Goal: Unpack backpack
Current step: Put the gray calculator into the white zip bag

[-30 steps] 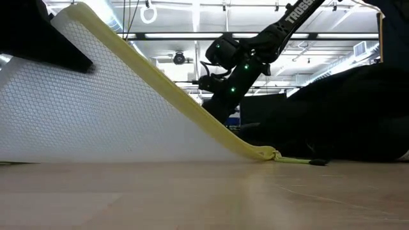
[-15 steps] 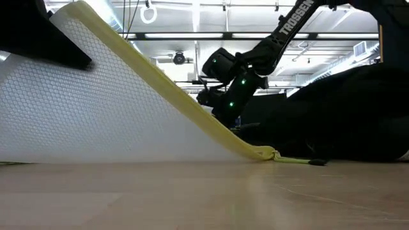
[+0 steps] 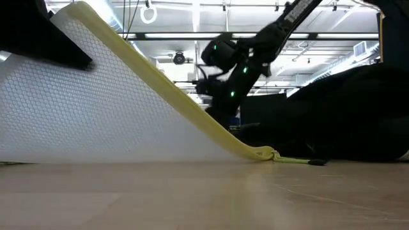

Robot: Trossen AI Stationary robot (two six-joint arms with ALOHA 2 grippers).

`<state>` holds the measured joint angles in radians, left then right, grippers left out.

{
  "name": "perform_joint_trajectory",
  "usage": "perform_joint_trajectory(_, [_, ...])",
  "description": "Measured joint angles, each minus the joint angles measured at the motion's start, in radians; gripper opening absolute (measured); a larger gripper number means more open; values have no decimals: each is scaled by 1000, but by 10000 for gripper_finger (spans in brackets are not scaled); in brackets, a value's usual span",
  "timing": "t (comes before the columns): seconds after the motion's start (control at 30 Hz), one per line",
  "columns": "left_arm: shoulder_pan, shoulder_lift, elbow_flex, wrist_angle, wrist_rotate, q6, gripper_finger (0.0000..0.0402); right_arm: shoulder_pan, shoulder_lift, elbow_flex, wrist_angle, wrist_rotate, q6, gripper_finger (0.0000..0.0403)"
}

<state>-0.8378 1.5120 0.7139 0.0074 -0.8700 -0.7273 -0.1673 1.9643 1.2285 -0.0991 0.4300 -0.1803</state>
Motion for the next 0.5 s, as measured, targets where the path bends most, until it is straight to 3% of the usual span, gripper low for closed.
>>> perform_joint_trajectory(0.33, [0, 0, 0, -7, 26, 21, 0, 299, -283, -2, -338, -125, 170, 2])
perform_joint_trajectory(0.5, [0, 0, 0, -13, 30, 21, 0, 466, -371, -1, -395, -227, 266, 1])
